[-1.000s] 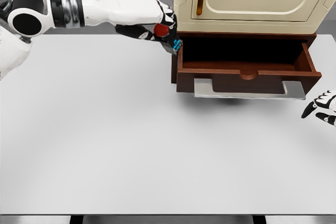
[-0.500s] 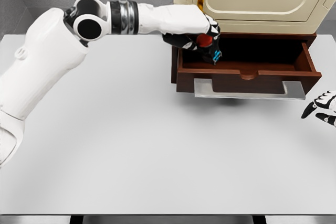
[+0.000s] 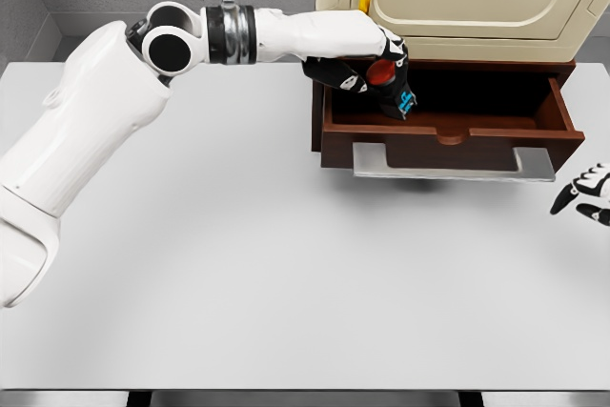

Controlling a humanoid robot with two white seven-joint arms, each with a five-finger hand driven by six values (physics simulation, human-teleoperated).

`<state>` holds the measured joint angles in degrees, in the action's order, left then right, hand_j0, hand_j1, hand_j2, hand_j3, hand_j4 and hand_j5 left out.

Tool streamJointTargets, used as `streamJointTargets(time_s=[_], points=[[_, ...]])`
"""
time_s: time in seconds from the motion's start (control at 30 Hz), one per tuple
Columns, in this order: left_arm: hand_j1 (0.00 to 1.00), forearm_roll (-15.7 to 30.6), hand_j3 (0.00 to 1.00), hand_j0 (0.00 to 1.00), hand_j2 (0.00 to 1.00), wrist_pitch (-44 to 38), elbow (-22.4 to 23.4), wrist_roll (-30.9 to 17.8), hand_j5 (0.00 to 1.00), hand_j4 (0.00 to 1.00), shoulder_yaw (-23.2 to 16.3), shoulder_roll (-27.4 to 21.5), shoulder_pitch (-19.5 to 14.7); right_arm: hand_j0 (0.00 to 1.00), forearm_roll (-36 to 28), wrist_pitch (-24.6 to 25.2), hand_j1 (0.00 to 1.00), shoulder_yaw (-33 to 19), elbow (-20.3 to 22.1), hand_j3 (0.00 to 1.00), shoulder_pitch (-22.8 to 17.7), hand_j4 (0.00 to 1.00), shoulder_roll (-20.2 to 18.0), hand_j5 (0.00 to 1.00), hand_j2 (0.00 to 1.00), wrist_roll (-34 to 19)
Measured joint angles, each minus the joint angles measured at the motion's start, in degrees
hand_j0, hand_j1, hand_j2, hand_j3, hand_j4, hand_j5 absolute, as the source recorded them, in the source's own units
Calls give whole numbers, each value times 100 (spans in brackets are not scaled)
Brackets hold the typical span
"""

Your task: Put the switch into the drawer with left arm, and close the drawer with right arm

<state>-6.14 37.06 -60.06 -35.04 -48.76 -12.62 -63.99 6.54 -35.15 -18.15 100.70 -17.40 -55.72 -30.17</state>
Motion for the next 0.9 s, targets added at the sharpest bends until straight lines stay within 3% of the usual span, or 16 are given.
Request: streamJointTargets(time_s=[0.07,0.2,0.33,0.9], points=[[74,10,74,74,74,6,6,0,74,74,0,1,0,49,0,0,49,3,0,49,0,49,4,49,49,-8],[91,-11,91,91,91,29,16,1,91,91,-5,0,-9,49,1,-1,49,9,0,49,-9,49,-14,49,49,-15],[100,-14,100,100,100,40,20,0,100,100,-3,0,-9,49,1,-1,49,12,1,49,-9,49,-31,49,49,-13],[100,60,100,100,100,-11,26,0,100,100,42,34,35,53,0,0,53,12,1,53,-35,53,-125,53,53,-23]])
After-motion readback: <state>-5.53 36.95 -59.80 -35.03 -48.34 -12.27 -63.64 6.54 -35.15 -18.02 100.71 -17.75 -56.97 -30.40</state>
